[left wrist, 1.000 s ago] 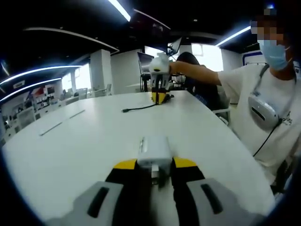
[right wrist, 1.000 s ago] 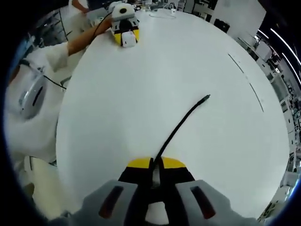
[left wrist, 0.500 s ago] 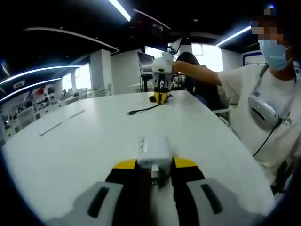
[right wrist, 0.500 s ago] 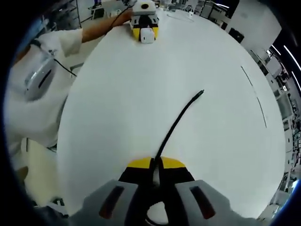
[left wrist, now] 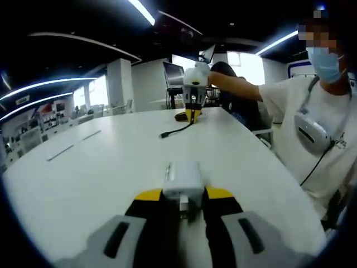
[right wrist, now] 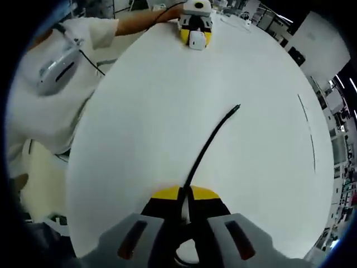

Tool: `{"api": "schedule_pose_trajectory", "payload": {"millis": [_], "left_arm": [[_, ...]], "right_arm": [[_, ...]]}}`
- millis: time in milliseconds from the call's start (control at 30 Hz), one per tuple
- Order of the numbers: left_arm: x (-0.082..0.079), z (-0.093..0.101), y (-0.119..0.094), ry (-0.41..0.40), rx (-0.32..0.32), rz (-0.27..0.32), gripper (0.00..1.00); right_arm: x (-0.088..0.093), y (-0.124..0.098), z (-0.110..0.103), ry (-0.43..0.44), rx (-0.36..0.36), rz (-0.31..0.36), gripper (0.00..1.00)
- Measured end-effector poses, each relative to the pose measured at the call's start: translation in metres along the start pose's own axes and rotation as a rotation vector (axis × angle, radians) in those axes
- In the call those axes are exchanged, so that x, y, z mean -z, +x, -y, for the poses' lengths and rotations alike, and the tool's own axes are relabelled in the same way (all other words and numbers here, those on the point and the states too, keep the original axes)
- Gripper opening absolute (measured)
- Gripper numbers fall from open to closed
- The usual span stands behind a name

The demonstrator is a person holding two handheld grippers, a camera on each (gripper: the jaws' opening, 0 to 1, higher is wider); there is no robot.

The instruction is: Plug the desk Type‑C cable into the charger adapter.

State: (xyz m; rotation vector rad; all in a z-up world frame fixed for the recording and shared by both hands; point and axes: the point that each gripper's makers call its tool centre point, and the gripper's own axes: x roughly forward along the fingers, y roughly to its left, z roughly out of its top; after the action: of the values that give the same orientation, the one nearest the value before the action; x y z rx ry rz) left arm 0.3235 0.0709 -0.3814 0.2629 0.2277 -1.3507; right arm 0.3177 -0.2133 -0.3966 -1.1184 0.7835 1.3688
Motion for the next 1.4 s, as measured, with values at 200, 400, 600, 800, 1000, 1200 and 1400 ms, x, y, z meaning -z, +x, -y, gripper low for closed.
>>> {"api": "schedule_pose_trajectory", "payload": {"millis": [200, 400, 600, 800, 1000, 1200, 1400], "left_arm": [[0.0, 0.0, 0.0, 0.0, 0.0, 0.0, 0.26], [0.0, -0.001, 0.0, 0.001, 0.002, 0.001, 0.26], [0.0, -0.001, 0.0, 0.001, 0.003, 0.001, 0.26], [-0.001, -0.003, -0.001, 0.003, 0.004, 0.002, 0.26], [-0.002, -0.004, -0.001, 0.007, 0.006, 0.005, 0.26], [-0.003, -0.003, 0.001, 0.016, 0.008, 0.007, 0.26], [-0.003, -0.004, 0.001, 0.016, 0.01, 0.007, 0.26]], "right_arm": [[0.0, -0.001, -0.003, -0.163, 0.016, -0.009, 0.04], [0.0, 0.0, -0.009, -0.178, 0.005, -0.004, 0.04], [0.0, 0.001, -0.009, -0.158, -0.017, 0.006, 0.03], [-0.001, 0.001, -0.008, -0.179, -0.028, 0.004, 0.03], [-0.002, 0.001, -0.004, -0.193, -0.021, 0.005, 0.03], [-0.006, 0.001, -0.004, -0.207, -0.011, 0.023, 0.03], [-0.013, 0.002, -0.005, -0.214, -0.008, 0.039, 0.03]]}}
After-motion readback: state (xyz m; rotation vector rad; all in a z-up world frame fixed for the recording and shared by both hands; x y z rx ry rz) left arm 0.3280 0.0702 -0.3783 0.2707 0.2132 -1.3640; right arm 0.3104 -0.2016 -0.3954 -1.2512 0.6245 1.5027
